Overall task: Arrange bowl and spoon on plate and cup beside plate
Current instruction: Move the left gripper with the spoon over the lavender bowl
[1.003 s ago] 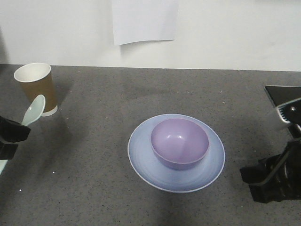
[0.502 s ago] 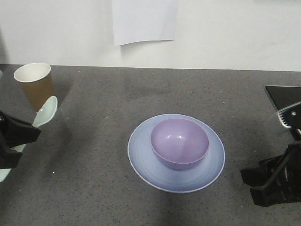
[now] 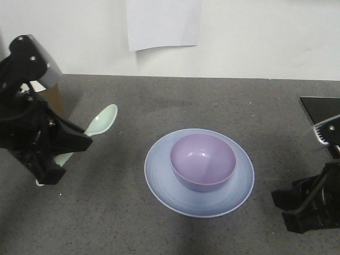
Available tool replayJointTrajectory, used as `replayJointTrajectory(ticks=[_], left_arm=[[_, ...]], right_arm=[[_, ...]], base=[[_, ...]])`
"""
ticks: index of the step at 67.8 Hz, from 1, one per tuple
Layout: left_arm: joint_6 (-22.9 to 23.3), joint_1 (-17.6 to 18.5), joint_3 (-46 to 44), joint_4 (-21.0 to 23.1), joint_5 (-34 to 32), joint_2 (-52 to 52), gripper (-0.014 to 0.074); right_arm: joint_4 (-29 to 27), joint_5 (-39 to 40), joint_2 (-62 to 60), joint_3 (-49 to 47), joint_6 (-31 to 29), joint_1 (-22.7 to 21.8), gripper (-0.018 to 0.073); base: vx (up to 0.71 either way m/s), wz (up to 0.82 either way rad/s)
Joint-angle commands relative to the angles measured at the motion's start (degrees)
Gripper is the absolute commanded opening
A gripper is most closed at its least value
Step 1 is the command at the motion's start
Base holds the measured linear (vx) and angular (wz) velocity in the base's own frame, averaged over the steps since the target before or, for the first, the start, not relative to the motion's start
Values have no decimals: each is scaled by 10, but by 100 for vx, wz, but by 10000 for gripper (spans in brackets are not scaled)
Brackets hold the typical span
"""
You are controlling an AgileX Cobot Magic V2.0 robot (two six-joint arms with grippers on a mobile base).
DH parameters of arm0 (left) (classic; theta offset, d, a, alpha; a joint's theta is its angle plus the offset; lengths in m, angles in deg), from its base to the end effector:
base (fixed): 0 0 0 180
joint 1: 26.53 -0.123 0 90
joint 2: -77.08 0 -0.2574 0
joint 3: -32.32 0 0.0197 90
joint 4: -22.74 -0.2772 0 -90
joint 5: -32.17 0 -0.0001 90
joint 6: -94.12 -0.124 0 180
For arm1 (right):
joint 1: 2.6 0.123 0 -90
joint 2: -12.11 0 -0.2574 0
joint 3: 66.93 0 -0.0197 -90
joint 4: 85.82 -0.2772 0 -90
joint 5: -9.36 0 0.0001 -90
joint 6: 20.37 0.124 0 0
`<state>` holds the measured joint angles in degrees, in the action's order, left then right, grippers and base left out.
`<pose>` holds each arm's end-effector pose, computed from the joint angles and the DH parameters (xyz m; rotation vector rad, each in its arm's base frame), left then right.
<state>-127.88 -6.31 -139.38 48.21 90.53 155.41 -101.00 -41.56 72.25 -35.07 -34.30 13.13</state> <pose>0.2601 -0.1442 0.3197 1.1374 2.1574 -0.4044 0.2091 0.0851 0.2606 -0.5162 2.4271 0.3392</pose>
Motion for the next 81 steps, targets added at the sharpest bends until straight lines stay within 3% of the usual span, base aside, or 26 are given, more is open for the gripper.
replayJointTrajectory(ticks=[1, 18, 41, 63, 81], left_arm=[[0, 33, -47, 1, -14, 26, 66], [7, 113, -124, -31, -14, 127, 66], [45, 197, -246, -155, 0, 254, 66], [46, 251, -337, -255, -1, 346, 66], [45, 264, -350, -290, -6, 387, 66]], right_arm=[[-5, 31, -7, -16, -5, -2, 316], [-5, 31, -7, -16, -5, -2, 316], [-5, 31, -7, -16, -5, -2, 316], [-5, 31, -7, -16, -5, -2, 316], [-5, 31, -7, -16, -5, -2, 316]], base=[[0, 0], [0, 0], [0, 0], [0, 0], [0, 0]])
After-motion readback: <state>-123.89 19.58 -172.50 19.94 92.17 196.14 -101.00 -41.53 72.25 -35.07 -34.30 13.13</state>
